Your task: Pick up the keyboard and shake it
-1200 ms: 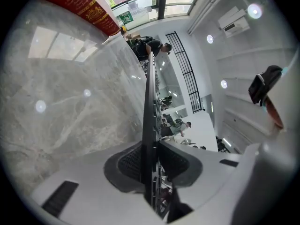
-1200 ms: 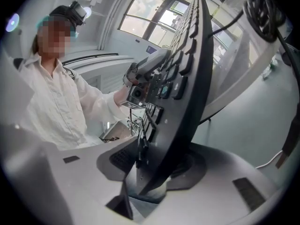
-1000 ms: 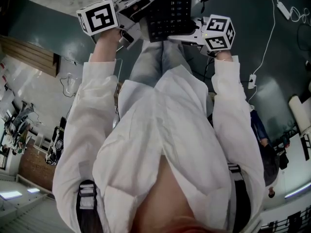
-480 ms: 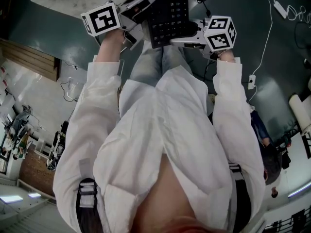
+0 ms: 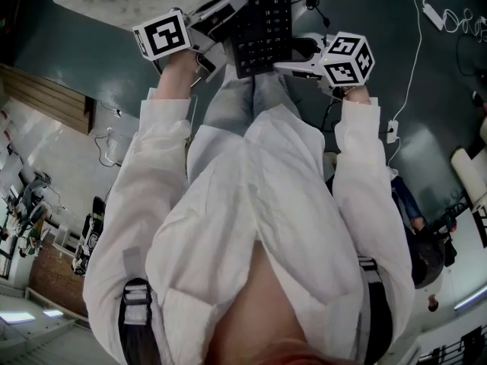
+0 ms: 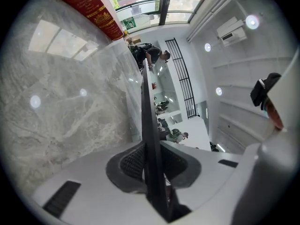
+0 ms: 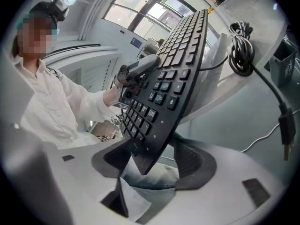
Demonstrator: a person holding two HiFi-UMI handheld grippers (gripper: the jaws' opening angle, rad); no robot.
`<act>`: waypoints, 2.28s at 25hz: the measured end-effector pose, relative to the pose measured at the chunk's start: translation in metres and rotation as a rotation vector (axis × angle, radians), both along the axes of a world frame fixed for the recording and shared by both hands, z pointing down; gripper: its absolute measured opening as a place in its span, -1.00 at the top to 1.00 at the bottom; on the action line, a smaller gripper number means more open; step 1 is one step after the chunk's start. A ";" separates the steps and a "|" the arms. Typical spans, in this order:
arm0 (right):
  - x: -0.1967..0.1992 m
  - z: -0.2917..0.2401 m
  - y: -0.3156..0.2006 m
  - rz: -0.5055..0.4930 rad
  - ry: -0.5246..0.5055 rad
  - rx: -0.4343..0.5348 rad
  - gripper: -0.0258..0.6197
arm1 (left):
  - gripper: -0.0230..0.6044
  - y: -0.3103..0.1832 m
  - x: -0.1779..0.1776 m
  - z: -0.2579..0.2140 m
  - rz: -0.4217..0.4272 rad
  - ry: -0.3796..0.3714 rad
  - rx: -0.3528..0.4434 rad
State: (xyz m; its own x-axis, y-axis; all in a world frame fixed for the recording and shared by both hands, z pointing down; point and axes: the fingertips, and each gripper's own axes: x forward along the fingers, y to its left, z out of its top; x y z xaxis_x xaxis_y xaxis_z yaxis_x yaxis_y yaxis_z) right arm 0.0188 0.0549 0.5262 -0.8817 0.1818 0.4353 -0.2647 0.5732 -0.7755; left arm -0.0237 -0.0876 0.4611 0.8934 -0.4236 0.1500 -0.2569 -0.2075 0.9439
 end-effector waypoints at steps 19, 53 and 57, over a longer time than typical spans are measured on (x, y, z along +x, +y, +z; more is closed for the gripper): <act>0.040 -0.056 -0.064 0.193 0.023 0.195 0.09 | 0.68 -0.002 0.006 -0.025 0.021 0.044 0.012; 0.019 -0.222 -0.216 0.483 -0.561 0.262 0.09 | 0.68 0.003 0.020 -0.139 0.160 0.160 0.310; 0.014 -0.234 -0.220 0.461 -0.566 0.288 0.09 | 0.68 0.000 0.025 -0.146 0.190 0.185 0.333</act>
